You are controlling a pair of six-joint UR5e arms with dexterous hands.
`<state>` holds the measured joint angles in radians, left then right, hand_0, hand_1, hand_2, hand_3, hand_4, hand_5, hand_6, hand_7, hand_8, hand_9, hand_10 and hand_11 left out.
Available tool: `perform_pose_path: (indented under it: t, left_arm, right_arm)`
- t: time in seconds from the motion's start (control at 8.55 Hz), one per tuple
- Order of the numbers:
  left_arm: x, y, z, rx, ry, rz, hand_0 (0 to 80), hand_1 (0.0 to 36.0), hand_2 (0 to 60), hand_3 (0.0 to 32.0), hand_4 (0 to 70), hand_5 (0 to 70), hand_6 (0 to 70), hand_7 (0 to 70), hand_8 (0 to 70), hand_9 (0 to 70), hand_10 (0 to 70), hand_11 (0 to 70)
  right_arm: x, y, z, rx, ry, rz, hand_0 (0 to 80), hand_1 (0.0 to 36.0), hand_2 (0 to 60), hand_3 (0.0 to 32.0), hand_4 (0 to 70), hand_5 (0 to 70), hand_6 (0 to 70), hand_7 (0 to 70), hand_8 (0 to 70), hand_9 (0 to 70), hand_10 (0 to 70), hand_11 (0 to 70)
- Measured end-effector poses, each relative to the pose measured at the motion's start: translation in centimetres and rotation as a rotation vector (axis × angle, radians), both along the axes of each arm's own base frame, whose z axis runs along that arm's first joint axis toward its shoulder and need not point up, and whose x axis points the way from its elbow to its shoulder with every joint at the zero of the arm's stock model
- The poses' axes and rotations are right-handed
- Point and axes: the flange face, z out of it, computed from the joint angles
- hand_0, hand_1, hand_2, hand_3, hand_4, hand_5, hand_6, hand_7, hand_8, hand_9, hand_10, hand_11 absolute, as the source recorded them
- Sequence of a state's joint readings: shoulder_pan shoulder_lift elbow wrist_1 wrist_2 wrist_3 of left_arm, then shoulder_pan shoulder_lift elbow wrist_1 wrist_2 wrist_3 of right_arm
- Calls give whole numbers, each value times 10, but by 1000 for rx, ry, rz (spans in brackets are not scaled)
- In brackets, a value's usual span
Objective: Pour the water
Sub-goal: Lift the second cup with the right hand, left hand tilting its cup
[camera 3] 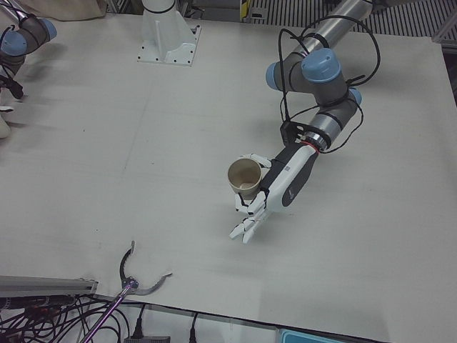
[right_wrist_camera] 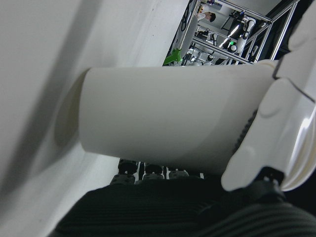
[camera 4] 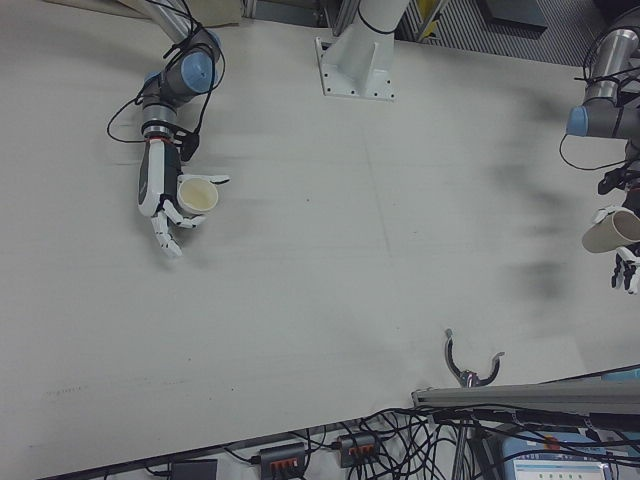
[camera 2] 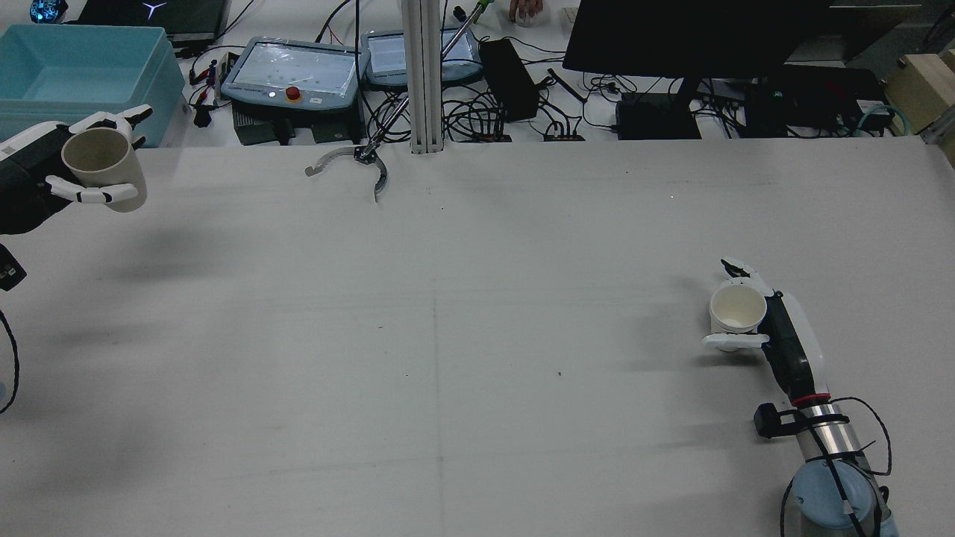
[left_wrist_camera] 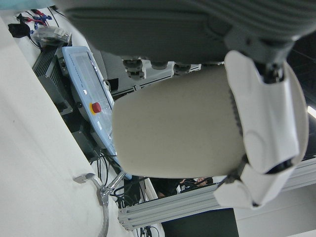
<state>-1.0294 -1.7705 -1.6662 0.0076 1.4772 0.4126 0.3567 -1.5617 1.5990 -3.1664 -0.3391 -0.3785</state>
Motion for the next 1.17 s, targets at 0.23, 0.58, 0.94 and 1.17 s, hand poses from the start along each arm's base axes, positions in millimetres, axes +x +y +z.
perform_pose_path:
  t: [0.23, 0.58, 0.94, 1.17]
  left_arm:
    - [0, 0, 2, -3, -2, 0, 460, 239, 510, 0, 59, 700, 21, 110, 0, 8, 42, 78]
    - [-1, 1, 5, -8, -4, 0, 466, 227, 460, 0, 78, 700, 21, 111, 0, 8, 41, 77]
    - [5, -4, -33, 28, 19, 7, 487, 202, 332, 0, 137, 700, 31, 125, 0, 11, 42, 78]
    - [45, -22, -104, 84, 40, 55, 459, 272, 600, 0, 63, 700, 37, 131, 0, 12, 46, 84]
  right_arm:
    - [0, -1, -1, 1, -3, 1, 468, 257, 600, 0, 427, 700, 102, 174, 91, 152, 172, 260]
    - [4, -4, -4, 3, -11, 12, 473, 247, 600, 0, 391, 700, 96, 155, 79, 134, 159, 242]
    - [31, -22, -19, 16, -39, 68, 473, 259, 600, 0, 386, 700, 88, 142, 61, 109, 145, 223]
    - [56, -33, -31, 28, -54, 92, 479, 265, 600, 0, 378, 700, 89, 143, 59, 106, 139, 215]
